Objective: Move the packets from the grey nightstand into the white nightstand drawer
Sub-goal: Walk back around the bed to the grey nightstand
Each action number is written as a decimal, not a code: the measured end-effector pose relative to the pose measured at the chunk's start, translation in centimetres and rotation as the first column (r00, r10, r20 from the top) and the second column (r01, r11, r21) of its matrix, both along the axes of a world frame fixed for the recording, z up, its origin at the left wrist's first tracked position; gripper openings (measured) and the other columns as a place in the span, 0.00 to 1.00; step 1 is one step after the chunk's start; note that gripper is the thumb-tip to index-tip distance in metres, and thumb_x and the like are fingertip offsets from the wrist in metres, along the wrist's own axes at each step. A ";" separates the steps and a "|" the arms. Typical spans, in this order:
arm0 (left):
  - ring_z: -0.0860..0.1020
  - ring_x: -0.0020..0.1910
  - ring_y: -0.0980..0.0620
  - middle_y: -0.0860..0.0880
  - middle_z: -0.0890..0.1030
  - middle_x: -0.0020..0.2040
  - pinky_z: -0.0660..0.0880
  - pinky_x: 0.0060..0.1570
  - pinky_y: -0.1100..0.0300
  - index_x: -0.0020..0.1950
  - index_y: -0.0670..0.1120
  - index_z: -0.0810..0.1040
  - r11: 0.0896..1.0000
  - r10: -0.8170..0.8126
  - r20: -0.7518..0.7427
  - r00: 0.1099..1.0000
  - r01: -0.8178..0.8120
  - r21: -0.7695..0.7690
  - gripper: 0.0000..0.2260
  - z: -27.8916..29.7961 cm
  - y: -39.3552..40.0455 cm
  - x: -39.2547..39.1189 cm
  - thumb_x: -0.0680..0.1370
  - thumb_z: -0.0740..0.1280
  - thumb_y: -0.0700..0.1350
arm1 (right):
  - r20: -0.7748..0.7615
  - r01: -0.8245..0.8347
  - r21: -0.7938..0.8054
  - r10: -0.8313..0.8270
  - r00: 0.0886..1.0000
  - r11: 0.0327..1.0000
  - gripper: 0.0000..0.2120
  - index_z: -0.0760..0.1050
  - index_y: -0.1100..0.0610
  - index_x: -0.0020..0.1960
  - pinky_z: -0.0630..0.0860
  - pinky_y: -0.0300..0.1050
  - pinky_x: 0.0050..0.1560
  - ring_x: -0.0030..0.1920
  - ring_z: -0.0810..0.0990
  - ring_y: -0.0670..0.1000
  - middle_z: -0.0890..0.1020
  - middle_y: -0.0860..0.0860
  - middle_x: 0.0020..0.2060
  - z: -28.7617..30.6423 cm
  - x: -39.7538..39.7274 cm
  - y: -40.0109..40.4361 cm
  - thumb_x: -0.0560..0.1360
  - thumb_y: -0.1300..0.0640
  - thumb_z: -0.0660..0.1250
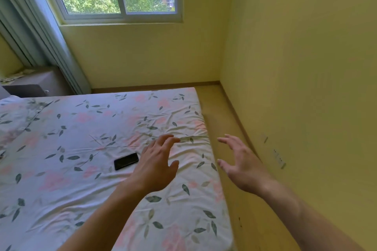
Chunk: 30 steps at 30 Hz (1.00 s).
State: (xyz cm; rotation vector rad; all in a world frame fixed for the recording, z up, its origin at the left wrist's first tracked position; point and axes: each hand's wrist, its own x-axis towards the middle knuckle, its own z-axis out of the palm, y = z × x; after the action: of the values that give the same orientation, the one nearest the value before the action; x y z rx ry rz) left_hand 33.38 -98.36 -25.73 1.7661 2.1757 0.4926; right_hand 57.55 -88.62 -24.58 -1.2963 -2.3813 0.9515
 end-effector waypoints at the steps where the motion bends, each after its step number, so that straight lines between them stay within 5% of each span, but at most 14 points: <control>1: 0.61 0.77 0.50 0.57 0.59 0.79 0.58 0.77 0.50 0.77 0.60 0.62 1.000 0.006 -0.007 1.000 -0.006 0.006 0.26 0.0 1.2 0.5 0.80 0.67 0.55 | -0.006 -0.002 0.008 0.002 1.000 1.000 0.29 0.63 0.45 0.77 0.63 0.44 0.76 0.77 0.62 0.45 0.61 0.41 0.78 0.1 0.5 1.3 0.80 0.49 0.69; 13: 0.60 0.77 0.52 0.58 0.59 0.78 0.59 0.77 0.48 0.75 0.62 0.63 0.999 0.034 -0.020 0.999 -0.034 -0.011 0.25 -1.3 16.6 7.5 0.80 0.66 0.56 | 0.008 -0.052 0.014 0.052 0.999 0.999 0.29 0.62 0.43 0.78 0.61 0.46 0.77 0.77 0.61 0.45 0.60 0.40 0.78 -0.1 7.0 17.4 0.79 0.49 0.69; 23: 0.62 0.76 0.52 0.59 0.61 0.78 0.59 0.77 0.49 0.75 0.61 0.65 0.955 0.294 -0.005 0.956 -0.294 0.039 0.24 -1.3 29.2 14.9 0.80 0.66 0.55 | -0.021 -0.240 -0.011 0.240 0.971 0.971 0.29 0.63 0.43 0.77 0.64 0.51 0.77 0.77 0.63 0.46 0.59 0.40 0.78 -0.6 11.5 35.1 0.79 0.49 0.70; 30: 0.61 0.77 0.54 0.59 0.61 0.78 0.59 0.76 0.52 0.75 0.61 0.64 0.880 0.473 -0.052 0.879 -0.474 -0.004 0.25 -0.9 31.1 15.2 0.79 0.66 0.55 | -0.060 -0.407 -0.011 0.406 0.912 0.913 0.30 0.63 0.45 0.78 0.59 0.46 0.77 0.77 0.61 0.45 0.61 0.40 0.77 0.4 9.2 42.8 0.79 0.49 0.70</control>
State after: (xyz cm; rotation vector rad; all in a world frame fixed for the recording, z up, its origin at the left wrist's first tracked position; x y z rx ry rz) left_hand 48.61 -67.23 -26.66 1.2304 2.6445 0.5382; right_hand 66.74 -45.79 -24.21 -0.7735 -2.6563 1.1087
